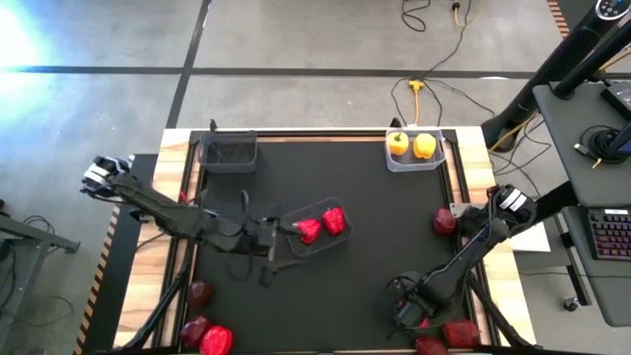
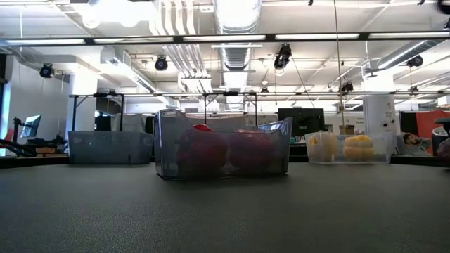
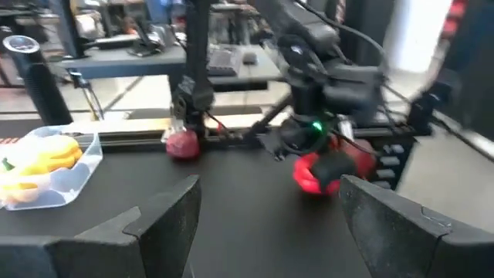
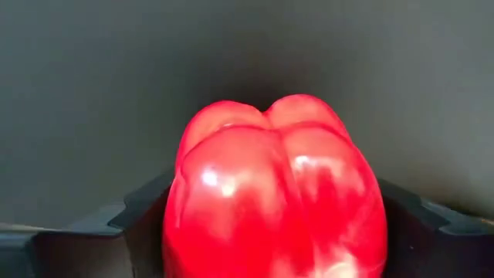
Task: Sort produce into baskets
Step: Put the red bell pepper into the bottom black bin
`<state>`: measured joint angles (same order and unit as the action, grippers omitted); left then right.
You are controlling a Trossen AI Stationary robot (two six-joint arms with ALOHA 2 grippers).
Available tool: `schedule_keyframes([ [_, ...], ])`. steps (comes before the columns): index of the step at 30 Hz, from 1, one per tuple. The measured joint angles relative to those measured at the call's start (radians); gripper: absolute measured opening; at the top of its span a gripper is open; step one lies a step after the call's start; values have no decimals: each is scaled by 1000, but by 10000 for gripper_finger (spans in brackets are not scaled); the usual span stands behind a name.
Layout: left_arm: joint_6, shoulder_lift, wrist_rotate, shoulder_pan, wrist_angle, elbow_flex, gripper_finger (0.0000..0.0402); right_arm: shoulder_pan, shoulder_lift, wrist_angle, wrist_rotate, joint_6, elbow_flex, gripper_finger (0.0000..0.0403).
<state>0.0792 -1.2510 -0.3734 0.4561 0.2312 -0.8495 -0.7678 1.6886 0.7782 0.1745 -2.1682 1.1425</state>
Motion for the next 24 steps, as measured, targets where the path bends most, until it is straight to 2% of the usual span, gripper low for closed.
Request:
schedule_keyframes([
  [3, 1, 83, -1, 66, -116, -4, 290, 67, -3, 7, -102, 137, 41, 307],
  [6, -1, 130, -9, 130, -172, 13, 290, 158, -9, 1, -271, 340, 100, 307],
  [9, -9, 140, -82, 166, -200, 27, 290, 261, -13, 0, -445, 600, 168, 307],
  [11, -11, 139, -141, 172, -218, 30, 290, 331, -12, -6, -511, 764, 213, 307],
  [15, 3, 138, -221, 167, -240, 31, 290, 468, 10, -48, -512, 1034, 254, 307],
  [21, -25, 140, -227, 166, -240, 32, 290, 608, 54, -239, -513, 1381, 241, 309],
  [24, -25, 140, -227, 166, -240, 32, 290, 649, 103, -299, -444, 1512, 237, 342],
])
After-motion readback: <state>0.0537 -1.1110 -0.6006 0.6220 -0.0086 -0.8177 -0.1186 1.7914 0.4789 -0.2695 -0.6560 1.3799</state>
